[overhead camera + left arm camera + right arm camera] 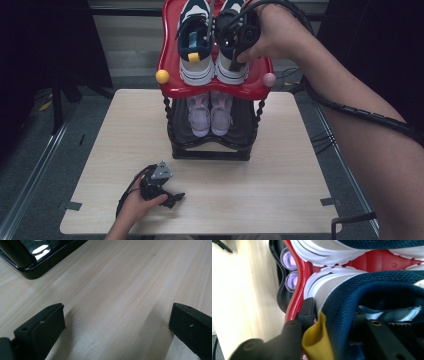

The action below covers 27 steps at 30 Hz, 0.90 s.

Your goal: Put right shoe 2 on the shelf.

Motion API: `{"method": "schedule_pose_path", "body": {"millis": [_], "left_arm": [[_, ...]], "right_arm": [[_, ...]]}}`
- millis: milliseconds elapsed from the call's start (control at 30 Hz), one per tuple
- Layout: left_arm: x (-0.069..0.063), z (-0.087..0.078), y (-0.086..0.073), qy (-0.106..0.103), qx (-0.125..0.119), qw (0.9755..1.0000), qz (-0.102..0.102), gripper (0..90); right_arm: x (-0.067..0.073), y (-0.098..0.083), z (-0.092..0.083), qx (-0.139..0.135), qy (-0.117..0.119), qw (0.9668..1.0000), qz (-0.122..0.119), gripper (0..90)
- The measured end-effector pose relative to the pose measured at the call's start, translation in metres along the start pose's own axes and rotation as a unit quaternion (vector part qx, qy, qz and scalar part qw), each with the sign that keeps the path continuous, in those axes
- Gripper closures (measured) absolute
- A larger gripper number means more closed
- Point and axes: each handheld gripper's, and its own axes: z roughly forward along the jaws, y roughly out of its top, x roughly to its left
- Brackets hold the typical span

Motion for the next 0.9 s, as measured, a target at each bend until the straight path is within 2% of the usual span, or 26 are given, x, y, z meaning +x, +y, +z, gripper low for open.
{"method": "schedule_pose_path", "body": {"millis": [167, 300, 467, 667, 767, 900], "left_arm": [[0.0, 0.0, 0.0, 0.0, 0.0, 1.0, 0.0, 0.0], [0.0, 0.0, 0.0, 0.0, 0.0, 1.0, 0.0, 0.0], [0.0, 0.0, 0.0, 0.0, 0.0, 1.0, 0.0, 0.0], [0.0, 0.0, 0.0, 0.0, 0.0, 1.0, 0.0, 0.0], [0.0, 0.0, 0.0, 0.0, 0.0, 1.0, 0.0, 0.0], [0.0, 0.0, 0.0, 0.0, 0.0, 1.0, 0.0, 0.0]], "right_arm": [[-0.002, -0.003, -0.002, -0.008, -0.005, 0.9999, 0.013, 55.6], [-0.002, -0.004, -0.005, -0.01, 0.002, 0.9997, 0.023, 49.3], [-0.004, -0.007, -0.01, -0.02, 0.003, 0.9987, 0.047, 39.7], [-0.006, -0.011, -0.017, -0.03, 0.014, 0.9965, 0.077, 29.6], [-0.006, -0.015, -0.021, -0.038, 0.021, 0.9945, 0.095, 27.2], [-0.005, -0.02, -0.024, -0.045, 0.029, 0.9928, 0.107, 24.0]]}}
